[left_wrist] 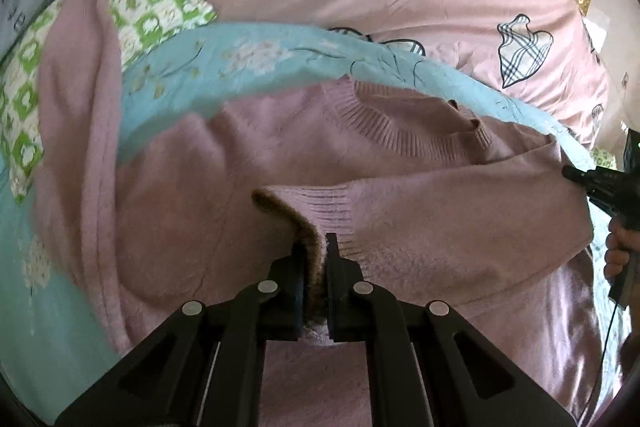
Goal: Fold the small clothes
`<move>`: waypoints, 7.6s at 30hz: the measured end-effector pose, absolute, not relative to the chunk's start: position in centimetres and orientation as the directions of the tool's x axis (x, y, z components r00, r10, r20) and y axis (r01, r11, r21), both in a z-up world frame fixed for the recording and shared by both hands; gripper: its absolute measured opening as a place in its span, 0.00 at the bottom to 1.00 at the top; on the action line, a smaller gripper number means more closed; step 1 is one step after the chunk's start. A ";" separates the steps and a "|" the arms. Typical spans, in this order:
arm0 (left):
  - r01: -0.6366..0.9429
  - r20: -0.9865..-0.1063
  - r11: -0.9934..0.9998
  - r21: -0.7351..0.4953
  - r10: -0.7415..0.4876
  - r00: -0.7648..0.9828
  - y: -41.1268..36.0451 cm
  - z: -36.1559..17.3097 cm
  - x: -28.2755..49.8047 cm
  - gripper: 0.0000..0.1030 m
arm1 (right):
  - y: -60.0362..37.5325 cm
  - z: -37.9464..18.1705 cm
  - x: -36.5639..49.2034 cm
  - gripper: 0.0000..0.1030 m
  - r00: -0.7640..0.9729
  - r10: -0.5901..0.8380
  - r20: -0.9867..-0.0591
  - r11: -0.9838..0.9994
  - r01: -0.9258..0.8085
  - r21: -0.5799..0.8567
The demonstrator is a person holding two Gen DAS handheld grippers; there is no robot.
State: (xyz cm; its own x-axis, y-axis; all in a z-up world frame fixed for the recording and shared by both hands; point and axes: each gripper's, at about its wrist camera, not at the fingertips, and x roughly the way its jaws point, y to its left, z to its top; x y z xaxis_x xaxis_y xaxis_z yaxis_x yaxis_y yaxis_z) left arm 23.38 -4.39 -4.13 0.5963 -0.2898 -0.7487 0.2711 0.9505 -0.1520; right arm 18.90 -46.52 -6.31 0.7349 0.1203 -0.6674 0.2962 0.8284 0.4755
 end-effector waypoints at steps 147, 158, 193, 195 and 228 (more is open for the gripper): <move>0.128 -0.862 0.966 -0.227 -0.260 0.436 8.5 -4.6 5.2 0.73 | -38.3 -6.2 -4.0 0.63 0.747 0.237 -0.621 0.859 0.137 0.493; 0.181 -0.874 0.957 -0.227 -0.282 0.395 7.3 -6.9 -5.0 0.71 | -38.6 -9.3 -11.6 0.64 0.687 0.307 -0.659 0.836 0.137 0.532; 0.245 -0.863 0.913 -0.327 -0.394 0.317 6.3 -8.3 -8.1 0.49 | -40.3 -13.4 -14.7 0.15 0.613 0.474 -0.632 0.757 0.083 0.648; 0.254 -0.865 0.913 -0.320 -0.391 0.315 5.9 -8.5 -8.4 0.51 | -40.4 -13.6 -15.0 0.18 0.605 0.498 -0.621 0.746 0.066 0.662; 0.352 -0.494 0.844 -0.404 -0.525 0.693 5.5 7.3 12.5 0.04 | -44.3 -0.3 6.9 0.07 0.836 0.495 -0.237 0.610 -0.141 0.780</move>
State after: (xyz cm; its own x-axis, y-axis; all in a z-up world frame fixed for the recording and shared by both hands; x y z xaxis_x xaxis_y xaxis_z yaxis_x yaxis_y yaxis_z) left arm 12.53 5.47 7.30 0.6931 -0.5250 -0.4940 0.3516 0.8444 -0.4041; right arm 6.86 -44.29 -0.31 0.8362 0.4948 -0.2365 -0.1406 0.6102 0.7797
